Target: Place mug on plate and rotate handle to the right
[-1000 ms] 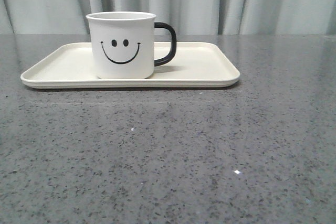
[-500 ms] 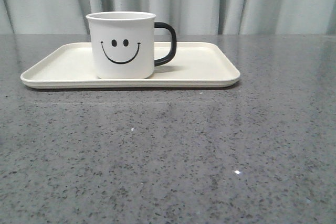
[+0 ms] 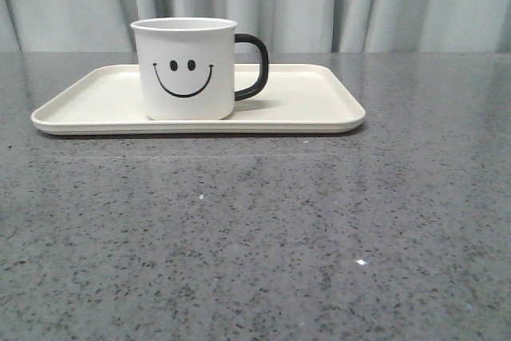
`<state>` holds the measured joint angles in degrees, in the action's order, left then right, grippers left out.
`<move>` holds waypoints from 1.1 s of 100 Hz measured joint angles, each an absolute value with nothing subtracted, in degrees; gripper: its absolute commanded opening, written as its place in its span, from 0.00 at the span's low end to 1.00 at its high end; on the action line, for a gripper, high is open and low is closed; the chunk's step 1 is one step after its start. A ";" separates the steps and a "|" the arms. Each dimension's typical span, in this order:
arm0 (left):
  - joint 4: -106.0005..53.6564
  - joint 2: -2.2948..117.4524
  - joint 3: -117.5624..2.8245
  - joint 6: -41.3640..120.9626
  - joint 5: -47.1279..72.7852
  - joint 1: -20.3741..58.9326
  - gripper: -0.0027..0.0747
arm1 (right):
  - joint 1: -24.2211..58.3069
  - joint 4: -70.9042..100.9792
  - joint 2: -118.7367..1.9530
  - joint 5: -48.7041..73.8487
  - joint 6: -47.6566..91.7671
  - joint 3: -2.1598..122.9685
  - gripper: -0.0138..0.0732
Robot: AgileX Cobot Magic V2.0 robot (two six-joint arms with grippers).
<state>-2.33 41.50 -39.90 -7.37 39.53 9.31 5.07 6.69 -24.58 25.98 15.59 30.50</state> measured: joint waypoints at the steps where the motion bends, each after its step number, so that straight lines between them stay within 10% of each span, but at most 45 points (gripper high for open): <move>1: -2.33 41.50 -39.90 -7.37 39.53 9.31 0.01 | 5.07 6.69 -24.58 25.98 15.59 30.50 0.08; 110: -2.33 41.50 -39.90 -7.37 38.66 9.31 0.01 | 5.07 6.69 -24.58 25.98 15.59 30.50 0.08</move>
